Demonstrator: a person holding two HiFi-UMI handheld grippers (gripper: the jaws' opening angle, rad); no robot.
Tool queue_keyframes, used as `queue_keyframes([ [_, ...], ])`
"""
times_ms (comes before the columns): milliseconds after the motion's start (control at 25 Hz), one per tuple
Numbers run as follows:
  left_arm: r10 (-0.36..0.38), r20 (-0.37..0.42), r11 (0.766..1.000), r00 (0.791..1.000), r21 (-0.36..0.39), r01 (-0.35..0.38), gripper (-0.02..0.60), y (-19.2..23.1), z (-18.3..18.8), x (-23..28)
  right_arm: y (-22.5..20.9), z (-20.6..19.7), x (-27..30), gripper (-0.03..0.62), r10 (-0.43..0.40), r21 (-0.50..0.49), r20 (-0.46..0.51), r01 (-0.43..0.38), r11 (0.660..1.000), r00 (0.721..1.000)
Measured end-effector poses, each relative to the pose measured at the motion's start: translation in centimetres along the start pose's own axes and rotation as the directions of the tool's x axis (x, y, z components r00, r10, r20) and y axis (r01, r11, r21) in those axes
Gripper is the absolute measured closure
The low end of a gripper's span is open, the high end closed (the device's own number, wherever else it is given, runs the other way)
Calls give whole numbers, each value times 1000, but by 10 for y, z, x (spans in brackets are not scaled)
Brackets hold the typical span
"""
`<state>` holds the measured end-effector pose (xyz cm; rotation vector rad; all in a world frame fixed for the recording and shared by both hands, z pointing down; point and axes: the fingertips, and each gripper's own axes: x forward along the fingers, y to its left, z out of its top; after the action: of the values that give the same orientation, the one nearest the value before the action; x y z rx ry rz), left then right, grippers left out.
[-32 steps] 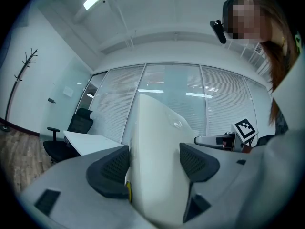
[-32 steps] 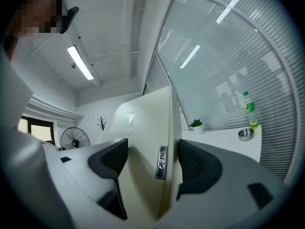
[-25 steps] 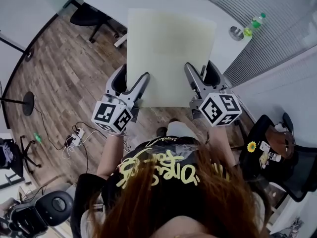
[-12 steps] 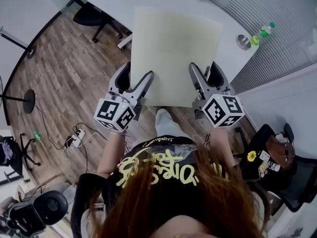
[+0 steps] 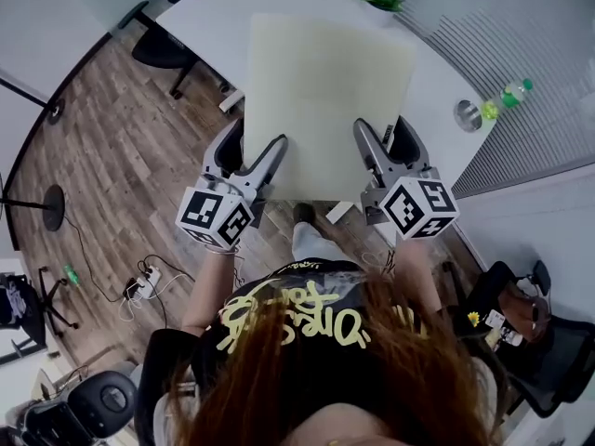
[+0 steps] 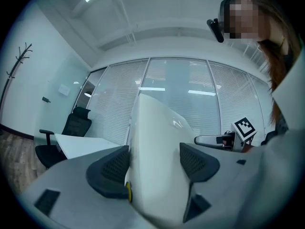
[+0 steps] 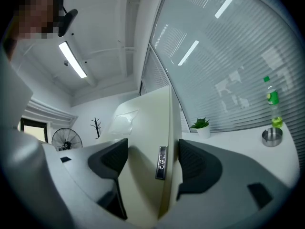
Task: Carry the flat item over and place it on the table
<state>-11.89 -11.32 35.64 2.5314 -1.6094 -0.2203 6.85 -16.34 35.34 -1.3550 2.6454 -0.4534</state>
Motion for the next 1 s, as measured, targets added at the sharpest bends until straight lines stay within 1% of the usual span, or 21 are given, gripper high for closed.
queue_keyframes([
  [240, 5, -2, 1000, 1000, -6, -5, 249, 44, 11, 49, -17, 13, 64, 272, 8, 1, -13, -8, 1000, 1000],
  [600, 15, -22, 1000, 1000, -5, -15, 249, 88, 15, 111, -50, 22, 134, 272, 5, 18, -41, -5, 1000, 999],
  [800, 19, -20, 1000, 1000, -2, -19, 249, 106, 15, 142, -67, 27, 165, 272, 4, 13, -45, -3, 1000, 999],
  [1000, 18, -16, 1000, 1000, -3, -18, 249, 114, 11, 151, -73, 25, 176, 272, 4, 10, -40, -4, 1000, 999],
])
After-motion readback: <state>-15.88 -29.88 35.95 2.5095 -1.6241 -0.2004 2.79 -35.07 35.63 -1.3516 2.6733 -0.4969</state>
